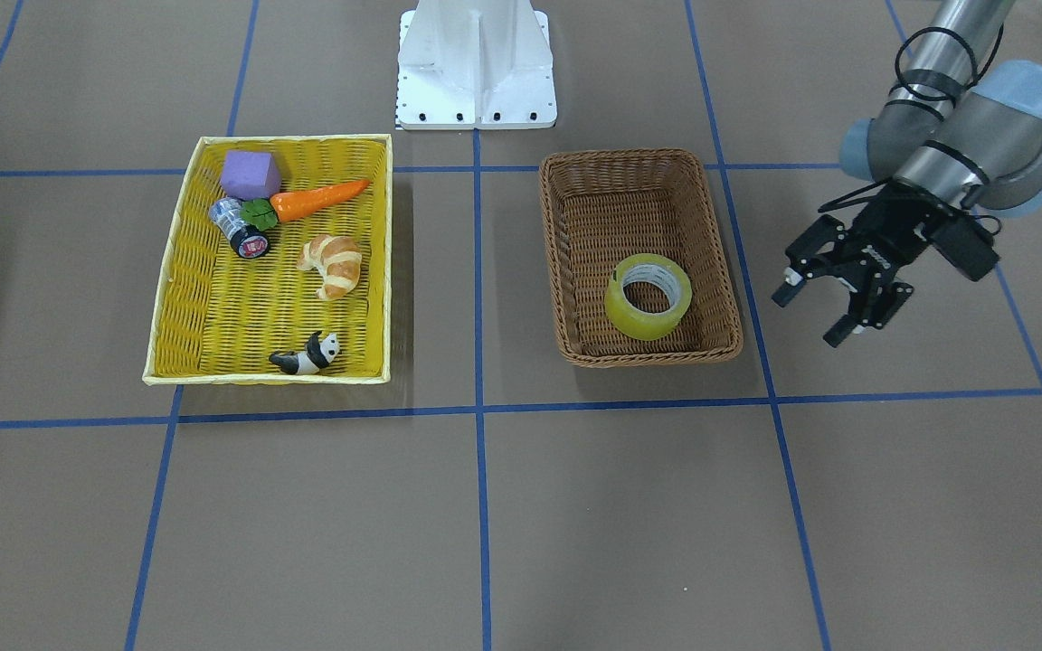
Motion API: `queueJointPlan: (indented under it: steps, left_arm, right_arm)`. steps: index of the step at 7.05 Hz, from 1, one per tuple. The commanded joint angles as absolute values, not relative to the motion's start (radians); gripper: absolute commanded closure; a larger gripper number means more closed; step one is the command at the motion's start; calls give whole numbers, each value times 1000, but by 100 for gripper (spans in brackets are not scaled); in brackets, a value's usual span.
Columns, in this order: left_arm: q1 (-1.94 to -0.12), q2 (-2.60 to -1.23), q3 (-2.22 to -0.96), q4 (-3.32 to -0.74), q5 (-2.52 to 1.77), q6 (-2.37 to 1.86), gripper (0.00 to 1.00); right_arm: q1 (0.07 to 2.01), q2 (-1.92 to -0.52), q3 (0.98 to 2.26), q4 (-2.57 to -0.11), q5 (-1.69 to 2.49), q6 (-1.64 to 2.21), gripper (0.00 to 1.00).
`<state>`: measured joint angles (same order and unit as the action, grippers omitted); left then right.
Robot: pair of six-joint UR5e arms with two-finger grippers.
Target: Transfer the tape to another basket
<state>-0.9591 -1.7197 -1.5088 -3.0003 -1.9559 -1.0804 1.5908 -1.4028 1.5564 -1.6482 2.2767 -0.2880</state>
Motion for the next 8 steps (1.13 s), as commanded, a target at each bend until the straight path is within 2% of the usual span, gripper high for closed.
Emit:
queueJointPlan:
  steps: [1,3,5,7,8]
  left_arm:
    - [-1191,-1697,-1526,-2715,-2161,-743,1]
    - [-1322,-1616,-1636,-2325,-2210,-393,1]
    - [-1449,-1565,-1802,-1869,-2210,-87,1]
    - [-1535,-1559,-1821,-1476,-2217,306,1]
    - [-1570,-1568,-1819,-1336,-2265,314,1]
  right_arm:
    - [1591,-1420,1562,-1647,2276,-285,0]
    - [1591,-1428,1560,-1647,2276,-285,0]
    - [1591,-1430,1559,-1647,2276,-284,0]
    - [1591,-1434,1552,-1647,2276,-281,0]
    - [1591,-1440,1549,-1647,2276,-282,0]
